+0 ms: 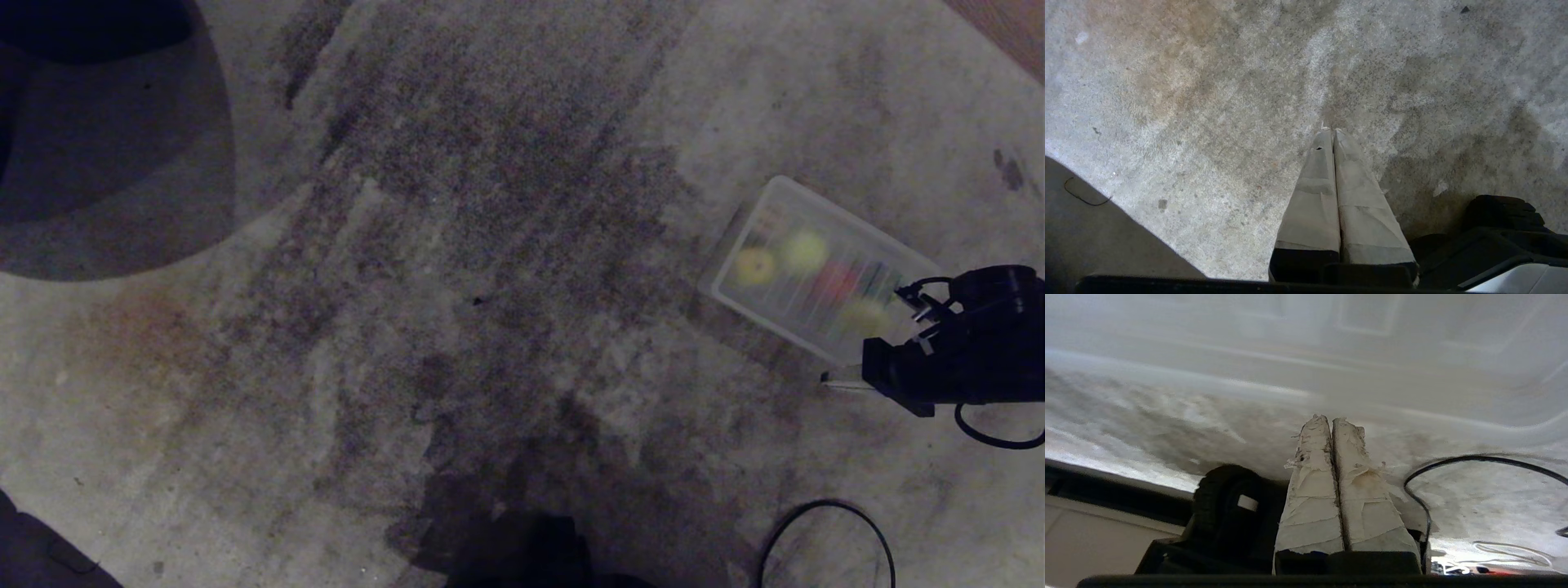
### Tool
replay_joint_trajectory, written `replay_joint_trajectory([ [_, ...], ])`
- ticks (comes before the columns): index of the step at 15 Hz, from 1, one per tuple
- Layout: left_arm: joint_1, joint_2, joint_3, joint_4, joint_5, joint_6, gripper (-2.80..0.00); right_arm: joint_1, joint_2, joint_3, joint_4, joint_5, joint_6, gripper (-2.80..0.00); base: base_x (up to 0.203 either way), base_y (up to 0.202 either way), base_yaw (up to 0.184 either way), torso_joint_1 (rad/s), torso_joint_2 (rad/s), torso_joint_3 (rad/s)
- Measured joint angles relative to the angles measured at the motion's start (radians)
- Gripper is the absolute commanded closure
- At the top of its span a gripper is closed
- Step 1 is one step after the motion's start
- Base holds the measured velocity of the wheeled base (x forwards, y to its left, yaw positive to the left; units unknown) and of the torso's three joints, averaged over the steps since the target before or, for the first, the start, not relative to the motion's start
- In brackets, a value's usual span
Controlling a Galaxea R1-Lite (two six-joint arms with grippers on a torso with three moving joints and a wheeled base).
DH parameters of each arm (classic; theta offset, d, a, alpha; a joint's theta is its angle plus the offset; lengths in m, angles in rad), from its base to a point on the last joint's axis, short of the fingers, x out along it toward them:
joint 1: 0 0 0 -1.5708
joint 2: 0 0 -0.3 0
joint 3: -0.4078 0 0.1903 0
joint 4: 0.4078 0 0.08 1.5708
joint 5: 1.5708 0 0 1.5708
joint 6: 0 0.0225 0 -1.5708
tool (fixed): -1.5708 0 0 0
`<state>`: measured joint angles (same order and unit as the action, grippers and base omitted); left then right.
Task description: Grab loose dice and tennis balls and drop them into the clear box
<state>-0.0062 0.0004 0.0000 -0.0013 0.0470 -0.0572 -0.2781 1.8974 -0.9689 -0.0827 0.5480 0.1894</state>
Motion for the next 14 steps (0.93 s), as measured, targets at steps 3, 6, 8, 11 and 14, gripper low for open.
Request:
replay_joint_trajectory([
  [3, 0.000, 0.000, 0.000, 0.000, 0.000, 0.000, 0.00, 0.001, -0.042, 0.019, 0.010, 0.013, 0.004, 0.00, 0.000, 0.000, 0.000, 0.000, 0.00, 0.000],
  [6, 0.000, 0.000, 0.000, 0.000, 0.000, 0.000, 0.00, -0.001, -0.140, 0.068, 0.008, 0.012, -0.007, 0.00, 0.000, 0.000, 0.000, 0.000, 0.00, 0.000],
  [8, 0.000, 0.000, 0.000, 0.000, 0.000, 0.000, 0.00, -0.008, -0.256, 0.125, 0.007, 0.008, -0.028, 0.00, 0.000, 0.000, 0.000, 0.000, 0.00, 0.000],
  [11, 0.000, 0.000, 0.000, 0.000, 0.000, 0.000, 0.00, -0.017, -0.501, 0.276, 0.009, 0.005, -0.093, 0.00, 0.000, 0.000, 0.000, 0.000, 0.00, 0.000],
  [14, 0.000, 0.000, 0.000, 0.000, 0.000, 0.000, 0.00, -0.014, -0.834, 0.464, 0.043, -0.004, -0.142, 0.00, 0.000, 0.000, 0.000, 0.000, 0.00, 0.000],
])
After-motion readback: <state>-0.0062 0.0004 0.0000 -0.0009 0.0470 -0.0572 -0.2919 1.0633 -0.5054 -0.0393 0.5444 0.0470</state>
